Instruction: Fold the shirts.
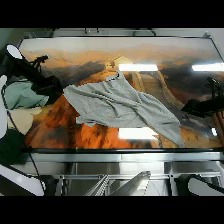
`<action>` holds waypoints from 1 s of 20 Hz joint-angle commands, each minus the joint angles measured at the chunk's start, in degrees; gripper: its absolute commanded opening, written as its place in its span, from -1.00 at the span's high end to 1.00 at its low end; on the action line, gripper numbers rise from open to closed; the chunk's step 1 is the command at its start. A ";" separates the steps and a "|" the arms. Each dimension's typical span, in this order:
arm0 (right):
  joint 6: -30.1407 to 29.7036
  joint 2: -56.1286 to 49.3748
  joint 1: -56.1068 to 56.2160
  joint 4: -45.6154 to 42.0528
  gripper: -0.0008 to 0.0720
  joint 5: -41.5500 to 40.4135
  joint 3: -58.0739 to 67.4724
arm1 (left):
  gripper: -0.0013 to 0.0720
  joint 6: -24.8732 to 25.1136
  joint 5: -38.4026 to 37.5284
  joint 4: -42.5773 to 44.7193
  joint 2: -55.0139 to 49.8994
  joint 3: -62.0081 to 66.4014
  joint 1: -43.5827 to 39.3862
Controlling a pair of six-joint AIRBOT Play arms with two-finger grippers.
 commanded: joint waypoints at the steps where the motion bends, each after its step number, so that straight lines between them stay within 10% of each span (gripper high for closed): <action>1: -0.37 -3.52 -5.53 0.48 -0.21 1.70 0.31 | -0.97 1.33 4.04 -10.91 8.46 -20.04 -1.81; 13: -3.30 -5.16 -8.02 2.71 -0.21 2.99 0.31 | -0.92 3.80 27.76 -11.69 10.01 -39.01 -8.90; 14: -3.30 -5.16 -8.00 2.91 -0.21 3.04 0.31 | -0.81 3.87 28.39 -11.96 9.09 -39.04 -8.87; 17: -3.30 -5.14 -8.00 3.10 -0.20 3.17 0.31 | 0.57 5.75 28.13 -12.04 7.21 -39.06 -8.35; 20: -3.56 -5.16 -8.02 2.10 0.15 3.54 0.31 | 0.89 8.09 25.09 -12.09 8.17 -39.06 -6.60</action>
